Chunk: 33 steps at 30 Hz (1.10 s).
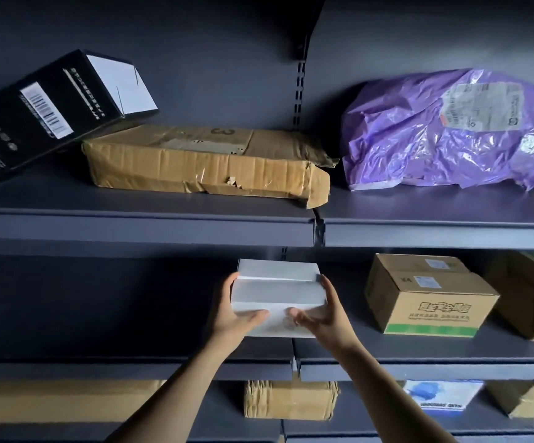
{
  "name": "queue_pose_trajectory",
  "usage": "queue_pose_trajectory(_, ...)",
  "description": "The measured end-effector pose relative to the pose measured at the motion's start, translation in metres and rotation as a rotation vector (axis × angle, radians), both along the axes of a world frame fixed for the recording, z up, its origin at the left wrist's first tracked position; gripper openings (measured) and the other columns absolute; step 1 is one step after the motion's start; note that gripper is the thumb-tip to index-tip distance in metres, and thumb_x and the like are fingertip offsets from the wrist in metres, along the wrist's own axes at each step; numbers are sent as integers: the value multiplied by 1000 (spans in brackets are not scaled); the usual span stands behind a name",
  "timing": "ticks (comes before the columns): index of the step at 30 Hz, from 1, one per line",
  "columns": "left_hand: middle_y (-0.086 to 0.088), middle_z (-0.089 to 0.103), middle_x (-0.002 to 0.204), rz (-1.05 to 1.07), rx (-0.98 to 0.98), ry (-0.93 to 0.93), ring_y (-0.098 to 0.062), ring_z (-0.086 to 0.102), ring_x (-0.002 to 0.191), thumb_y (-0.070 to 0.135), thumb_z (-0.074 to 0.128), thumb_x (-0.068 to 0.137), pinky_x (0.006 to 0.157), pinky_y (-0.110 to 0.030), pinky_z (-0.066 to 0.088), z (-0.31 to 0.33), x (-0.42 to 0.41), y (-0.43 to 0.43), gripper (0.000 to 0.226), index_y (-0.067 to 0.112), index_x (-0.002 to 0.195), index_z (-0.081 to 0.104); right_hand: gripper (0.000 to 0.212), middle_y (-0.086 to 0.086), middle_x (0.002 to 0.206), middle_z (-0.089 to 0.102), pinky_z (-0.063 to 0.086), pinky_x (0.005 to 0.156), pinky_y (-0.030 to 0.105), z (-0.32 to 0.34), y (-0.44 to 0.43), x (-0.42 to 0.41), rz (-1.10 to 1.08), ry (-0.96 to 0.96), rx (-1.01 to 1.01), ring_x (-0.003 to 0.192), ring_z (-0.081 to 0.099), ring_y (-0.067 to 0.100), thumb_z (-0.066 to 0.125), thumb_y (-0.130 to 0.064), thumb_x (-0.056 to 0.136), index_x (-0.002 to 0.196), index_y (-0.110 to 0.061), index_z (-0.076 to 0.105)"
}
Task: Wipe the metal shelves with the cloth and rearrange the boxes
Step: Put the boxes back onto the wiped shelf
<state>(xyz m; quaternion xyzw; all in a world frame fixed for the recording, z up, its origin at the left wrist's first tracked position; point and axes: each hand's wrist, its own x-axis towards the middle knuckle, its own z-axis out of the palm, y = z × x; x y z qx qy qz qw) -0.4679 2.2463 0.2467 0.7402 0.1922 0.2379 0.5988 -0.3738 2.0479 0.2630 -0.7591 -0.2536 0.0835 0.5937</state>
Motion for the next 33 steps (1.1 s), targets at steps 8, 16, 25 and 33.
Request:
queue_pose_trajectory(8,20,41,142,8,129,24,0,40,132,57,85,53,108,-30,40,-7,7,6,103,45,141,34,83,-25,130,45,39,85,-2,-7,4,9,-2,12,31,108,46,-31,82,-3,81,144,-21,30)
queue_pose_trajectory(16,15,24,149,98,288,40,6,25,130,37,88,72,106,-21,27,3,-20,-8,105,24,155,25,109,-1,164,33,30,117,28,5,-12,-26,-81,26,-74,148,33,11,82,-53,74,160,-22,22)
queue_pose_trajectory(25,19,28,142,65,217,-22,8,30,122,29,83,82,98,-22,33,42,-99,-64,87,31,150,28,98,-5,161,36,30,117,29,23,-58,-96,-106,-2,76,147,34,11,75,-57,75,157,-26,31)
queue_pose_trajectory(33,21,37,139,72,202,-62,3,34,128,36,80,83,91,-6,30,59,-160,-107,79,36,148,34,88,-20,146,38,32,112,22,36,-87,-163,-39,-31,170,140,35,1,75,-50,80,155,-26,35)
